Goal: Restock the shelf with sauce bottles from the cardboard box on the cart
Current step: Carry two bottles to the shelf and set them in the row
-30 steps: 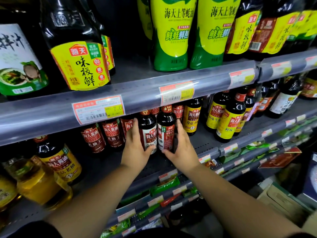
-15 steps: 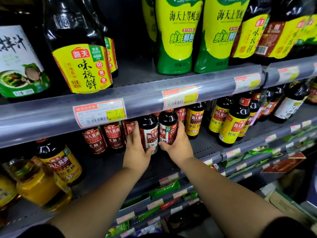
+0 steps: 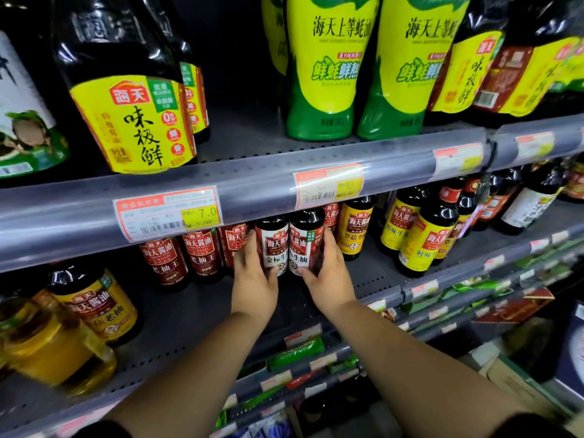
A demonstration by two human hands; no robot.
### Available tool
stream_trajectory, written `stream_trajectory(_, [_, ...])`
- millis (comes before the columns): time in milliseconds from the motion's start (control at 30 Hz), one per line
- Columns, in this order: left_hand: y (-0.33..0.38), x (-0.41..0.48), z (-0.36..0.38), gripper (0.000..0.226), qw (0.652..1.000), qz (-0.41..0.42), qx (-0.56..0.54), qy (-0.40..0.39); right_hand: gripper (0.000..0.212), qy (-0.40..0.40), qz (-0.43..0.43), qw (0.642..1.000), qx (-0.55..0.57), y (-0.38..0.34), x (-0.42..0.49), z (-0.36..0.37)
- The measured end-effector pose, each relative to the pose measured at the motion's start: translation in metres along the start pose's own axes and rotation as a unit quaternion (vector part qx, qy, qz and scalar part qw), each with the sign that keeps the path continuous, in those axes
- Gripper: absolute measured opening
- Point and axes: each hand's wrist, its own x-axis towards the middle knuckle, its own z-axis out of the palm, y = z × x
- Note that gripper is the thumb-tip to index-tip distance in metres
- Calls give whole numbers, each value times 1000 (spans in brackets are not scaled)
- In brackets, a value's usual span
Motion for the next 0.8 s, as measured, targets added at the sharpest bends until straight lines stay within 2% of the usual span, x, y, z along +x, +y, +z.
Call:
stream_trajectory(200, [-4, -23, -4, 85, 998, 56, 0, -31, 95, -19, -45, 999, 15, 7, -20, -7])
stream_trajectory(300, [2, -22, -3, 90, 999, 32, -20, -39, 96, -21, -60, 998, 28, 5, -27, 0])
stream_trajectory(433, [9, -19, 3, 99, 997, -11, -59, -40, 101, -13, -37, 998, 42, 5, -24, 10])
stream_trajectory(700, [2, -2, 14, 81, 994, -12, -106, -6, 99, -3, -19, 997, 77, 9, -3, 14])
stream_trajectory(800, [2, 0, 18, 81, 995, -11, -98, -4, 100, -1, -22, 997, 74, 10, 5, 15])
